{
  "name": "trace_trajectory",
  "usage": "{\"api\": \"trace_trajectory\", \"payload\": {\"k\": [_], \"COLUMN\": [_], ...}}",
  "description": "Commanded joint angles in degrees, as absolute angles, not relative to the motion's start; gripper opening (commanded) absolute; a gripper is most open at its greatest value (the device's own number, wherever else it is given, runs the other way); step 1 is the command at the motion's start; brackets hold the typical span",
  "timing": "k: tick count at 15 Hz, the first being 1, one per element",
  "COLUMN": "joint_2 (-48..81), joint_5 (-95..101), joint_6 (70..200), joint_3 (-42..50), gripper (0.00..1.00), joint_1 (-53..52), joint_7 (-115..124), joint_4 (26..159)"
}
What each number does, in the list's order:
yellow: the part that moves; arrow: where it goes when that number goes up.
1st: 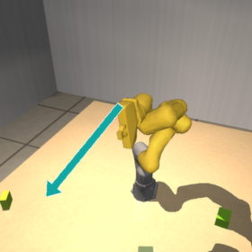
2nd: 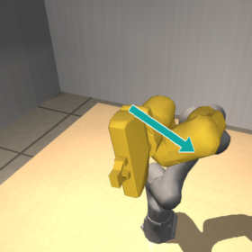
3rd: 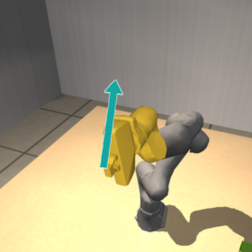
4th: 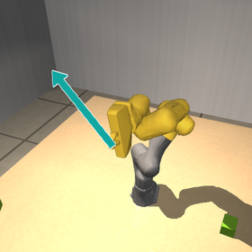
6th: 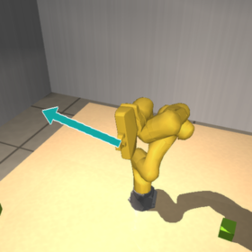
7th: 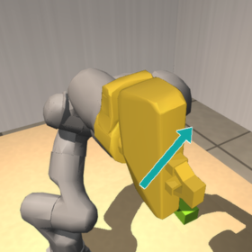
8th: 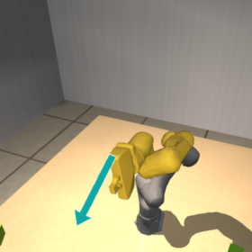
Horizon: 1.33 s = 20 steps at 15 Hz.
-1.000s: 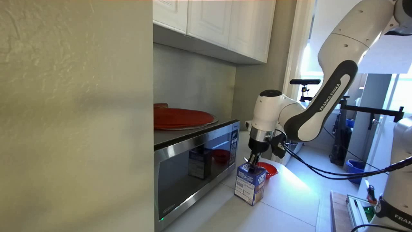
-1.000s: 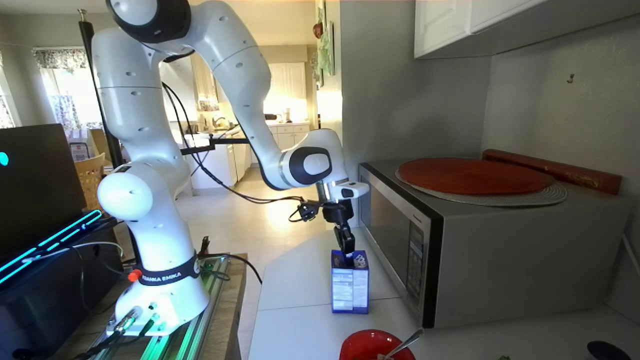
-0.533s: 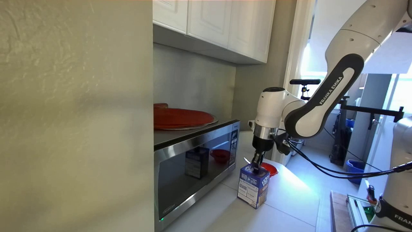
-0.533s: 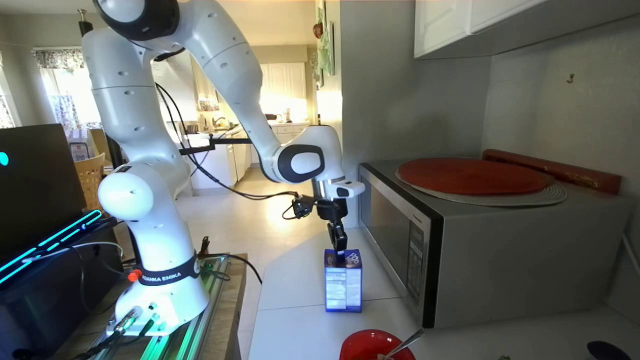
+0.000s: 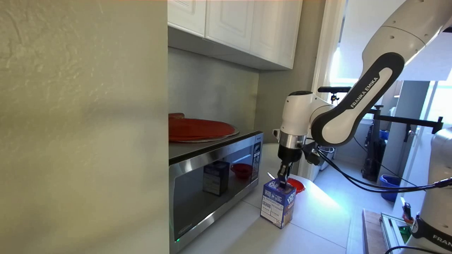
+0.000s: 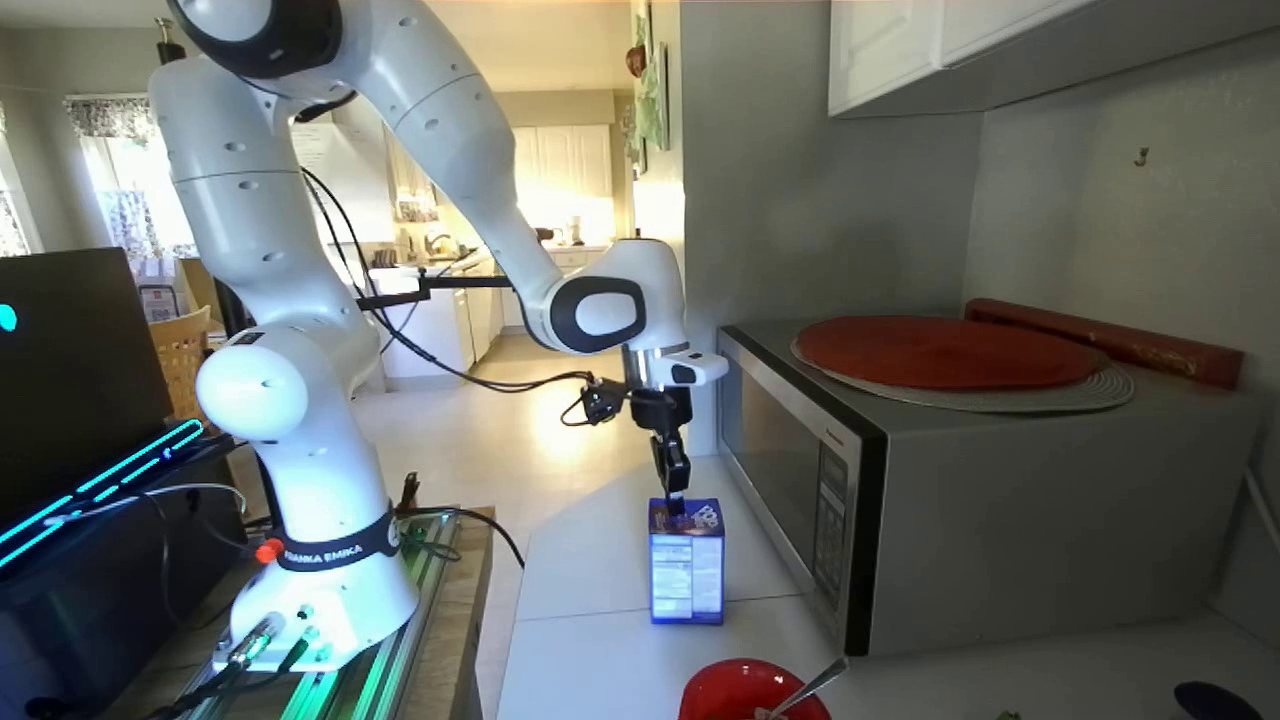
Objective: Close the blue box fully
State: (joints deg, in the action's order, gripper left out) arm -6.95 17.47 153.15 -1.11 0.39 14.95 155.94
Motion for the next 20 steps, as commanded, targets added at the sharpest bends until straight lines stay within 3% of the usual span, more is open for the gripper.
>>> {"api": "trace_trajectory", "payload": {"k": [1,20], "joint_2": [-9.7,-4.3], "joint_5": [15.0,30.1], "joint_6": [151.9,161.7], "joint_3": [-1.6,-2.9], "gripper": [0.00,0.00], "joint_1": [0.4,4.5], "joint_7": [12.9,25.1], "joint_4": [157.4,157.3]}}
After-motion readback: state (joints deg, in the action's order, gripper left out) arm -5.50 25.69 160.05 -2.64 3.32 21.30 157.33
